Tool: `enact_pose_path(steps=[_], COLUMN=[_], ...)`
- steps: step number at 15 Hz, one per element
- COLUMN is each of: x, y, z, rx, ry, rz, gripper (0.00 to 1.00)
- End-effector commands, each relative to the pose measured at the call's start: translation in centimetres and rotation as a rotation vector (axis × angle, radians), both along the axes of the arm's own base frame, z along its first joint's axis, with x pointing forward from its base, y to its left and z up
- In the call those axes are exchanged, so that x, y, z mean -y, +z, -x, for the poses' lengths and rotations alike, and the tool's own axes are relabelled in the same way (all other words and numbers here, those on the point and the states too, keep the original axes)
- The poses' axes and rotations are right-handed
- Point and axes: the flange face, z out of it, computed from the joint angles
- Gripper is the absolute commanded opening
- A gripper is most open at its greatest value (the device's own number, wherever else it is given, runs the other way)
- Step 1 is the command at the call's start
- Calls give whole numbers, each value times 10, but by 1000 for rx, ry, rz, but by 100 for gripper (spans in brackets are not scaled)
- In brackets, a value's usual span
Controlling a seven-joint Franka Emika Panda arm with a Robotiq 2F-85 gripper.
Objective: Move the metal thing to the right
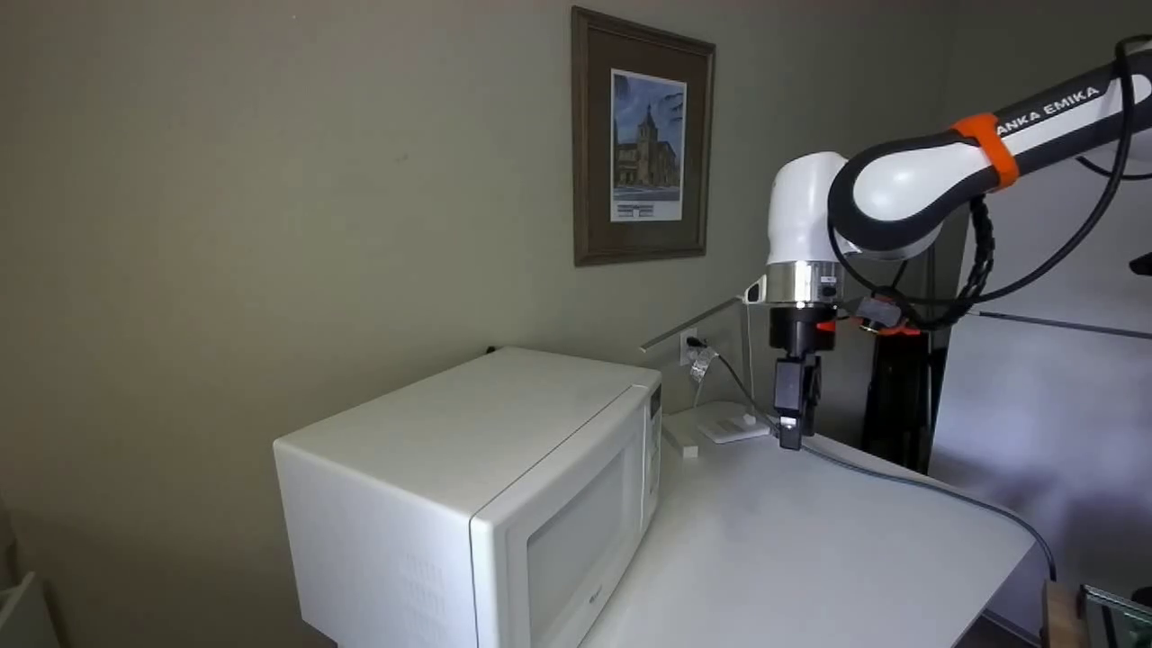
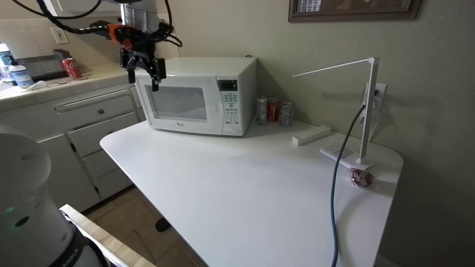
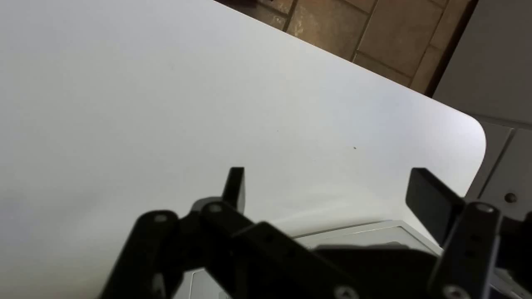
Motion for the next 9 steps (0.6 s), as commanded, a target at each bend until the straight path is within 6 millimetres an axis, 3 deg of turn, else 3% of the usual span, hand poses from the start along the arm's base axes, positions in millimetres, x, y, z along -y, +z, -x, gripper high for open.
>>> enact_pose_path(steps=[1,6,9], x=[4,57,104], y=[3,55,88], z=[-7,-65,-94], rx=[8,214,312], ry=[-26,-258,-403], rz=[-15,-31,20], gripper=[100,100,100])
